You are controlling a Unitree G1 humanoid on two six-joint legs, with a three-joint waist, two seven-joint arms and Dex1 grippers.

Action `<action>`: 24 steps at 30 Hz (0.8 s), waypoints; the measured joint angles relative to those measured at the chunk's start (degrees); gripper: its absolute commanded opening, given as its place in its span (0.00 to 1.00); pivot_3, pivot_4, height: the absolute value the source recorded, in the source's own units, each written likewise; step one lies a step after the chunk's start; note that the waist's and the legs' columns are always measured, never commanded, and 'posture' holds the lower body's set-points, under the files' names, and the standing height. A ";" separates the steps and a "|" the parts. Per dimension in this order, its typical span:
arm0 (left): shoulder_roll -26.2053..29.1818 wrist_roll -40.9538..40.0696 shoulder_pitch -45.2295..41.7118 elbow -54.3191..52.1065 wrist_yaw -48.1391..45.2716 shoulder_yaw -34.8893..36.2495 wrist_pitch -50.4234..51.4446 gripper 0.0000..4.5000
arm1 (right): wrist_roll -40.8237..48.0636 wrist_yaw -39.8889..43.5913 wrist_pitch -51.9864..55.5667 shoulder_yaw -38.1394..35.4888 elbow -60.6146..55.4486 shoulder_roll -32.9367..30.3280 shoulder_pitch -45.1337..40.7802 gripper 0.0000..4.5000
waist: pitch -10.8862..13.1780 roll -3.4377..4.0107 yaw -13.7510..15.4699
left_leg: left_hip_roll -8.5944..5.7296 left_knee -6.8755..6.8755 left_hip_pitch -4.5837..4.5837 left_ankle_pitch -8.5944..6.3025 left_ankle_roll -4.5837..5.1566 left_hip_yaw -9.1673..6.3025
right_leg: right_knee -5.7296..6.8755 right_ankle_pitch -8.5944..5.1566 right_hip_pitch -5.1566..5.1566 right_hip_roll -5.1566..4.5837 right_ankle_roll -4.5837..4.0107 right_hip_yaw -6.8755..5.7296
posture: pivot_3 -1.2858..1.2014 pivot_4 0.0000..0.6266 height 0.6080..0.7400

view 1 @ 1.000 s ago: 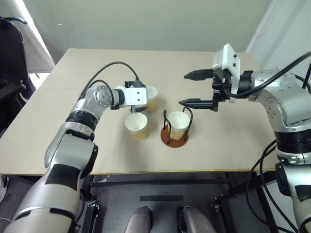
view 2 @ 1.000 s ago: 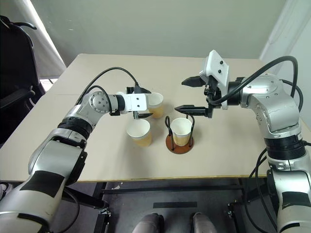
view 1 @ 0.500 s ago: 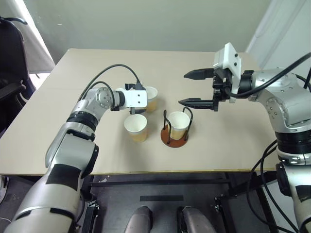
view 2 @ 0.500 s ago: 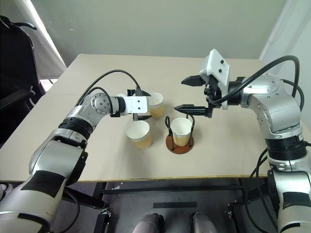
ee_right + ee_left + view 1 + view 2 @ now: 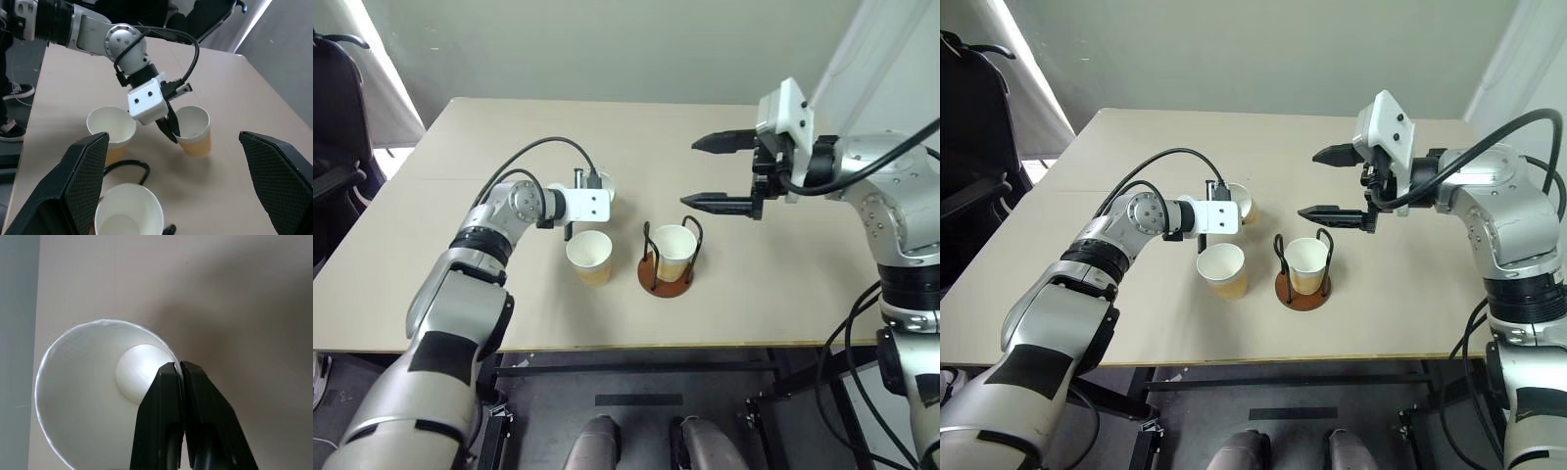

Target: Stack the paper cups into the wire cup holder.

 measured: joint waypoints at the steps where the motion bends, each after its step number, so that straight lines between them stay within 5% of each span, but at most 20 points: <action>1: 0.00 0.00 0.00 0.00 -0.24 0.00 0.00 0.01 | 0.01 0.21 -0.03 -0.02 0.04 -0.12 0.00 0.97 | 0.00 0.00 -0.01 | 0.00 0.00 0.00 0.00 0.00 0.00 | 0.00 0.00 0.00 0.01 0.00 0.00 | 0.52 0.24 1.00; 11: 2.96 -3.94 -2.37 -0.06 -15.77 1.82 -0.37 0.01 | -2.61 7.87 -6.55 0.31 1.81 -8.73 2.06 0.97 | 0.00 0.00 0.19 | -0.01 0.18 -0.15 -0.03 0.04 -0.02 | 0.00 -0.03 -0.04 0.00 0.05 0.00 | 0.52 0.24 1.00; 24: 2.95 -12.48 -10.94 -3.12 -26.89 8.39 4.33 0.01 | -3.56 9.19 -8.08 0.89 0.45 -8.86 4.44 0.97 | 0.00 0.00 0.17 | 0.04 0.51 -0.38 -0.19 0.31 -0.03 | -0.01 0.01 -0.07 -0.05 0.21 -0.02 | 0.52 0.24 1.00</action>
